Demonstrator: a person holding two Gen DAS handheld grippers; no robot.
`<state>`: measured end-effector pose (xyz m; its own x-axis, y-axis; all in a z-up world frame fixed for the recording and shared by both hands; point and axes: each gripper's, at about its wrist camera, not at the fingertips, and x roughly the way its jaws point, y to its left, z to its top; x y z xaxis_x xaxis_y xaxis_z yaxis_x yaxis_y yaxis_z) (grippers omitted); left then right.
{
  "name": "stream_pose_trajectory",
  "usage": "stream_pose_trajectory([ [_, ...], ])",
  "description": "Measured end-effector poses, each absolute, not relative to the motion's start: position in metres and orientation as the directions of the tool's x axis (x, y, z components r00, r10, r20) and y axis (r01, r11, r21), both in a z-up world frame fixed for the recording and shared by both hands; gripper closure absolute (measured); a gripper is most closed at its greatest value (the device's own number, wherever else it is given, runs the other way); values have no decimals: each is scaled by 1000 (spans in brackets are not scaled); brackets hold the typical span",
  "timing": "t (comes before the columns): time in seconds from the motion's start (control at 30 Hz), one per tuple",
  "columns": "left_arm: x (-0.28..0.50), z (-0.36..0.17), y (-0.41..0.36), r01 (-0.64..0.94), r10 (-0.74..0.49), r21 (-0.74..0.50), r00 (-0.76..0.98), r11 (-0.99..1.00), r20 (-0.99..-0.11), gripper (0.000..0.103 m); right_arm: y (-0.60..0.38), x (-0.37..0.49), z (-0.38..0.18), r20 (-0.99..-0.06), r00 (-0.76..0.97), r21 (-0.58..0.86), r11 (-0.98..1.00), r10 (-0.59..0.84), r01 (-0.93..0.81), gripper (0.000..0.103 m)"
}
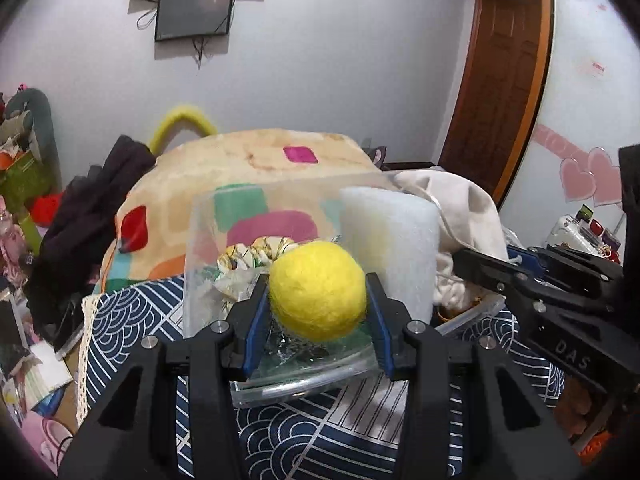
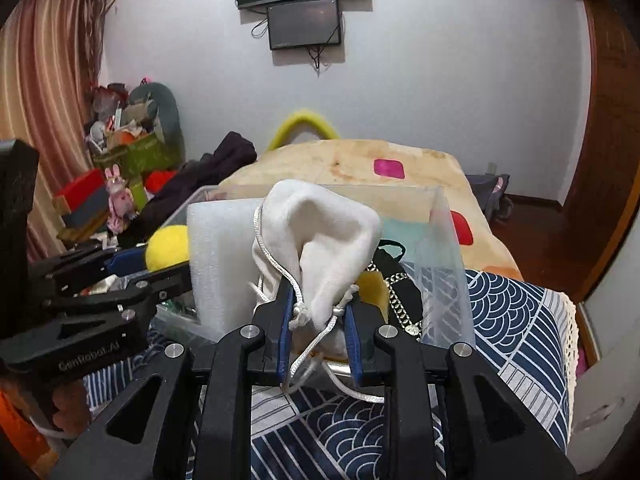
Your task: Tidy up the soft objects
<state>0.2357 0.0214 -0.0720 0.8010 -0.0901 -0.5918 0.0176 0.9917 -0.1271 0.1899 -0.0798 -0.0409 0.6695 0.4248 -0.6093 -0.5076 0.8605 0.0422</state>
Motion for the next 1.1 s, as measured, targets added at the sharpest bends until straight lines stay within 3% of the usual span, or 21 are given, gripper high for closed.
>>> stream_pose_trajectory([
  [0.13,232,-74,30,0,-90,-149,797,989,-597,43,-90,188,-36,-615,666,55,866,422,-498,52],
  [0.47,201,-52,40,-20,-77,-176,844,984,-530,42,-106,158,-3,-529,704,73,852,474,-518,52],
  [0.7,157,-22,27,-18,-34,-115,902,993,-430,38,-119,125,23,-418,758,74,850,501,-522,40],
  [0.93,107,11,14,15,-45,-103,953,995,-298,19,-127,93,41,-318,800,60,853,509,-519,30],
  [1.1,84,19,13,13,-43,-110,962,994,-269,13,-128,74,45,-250,825,36,857,507,-515,19],
])
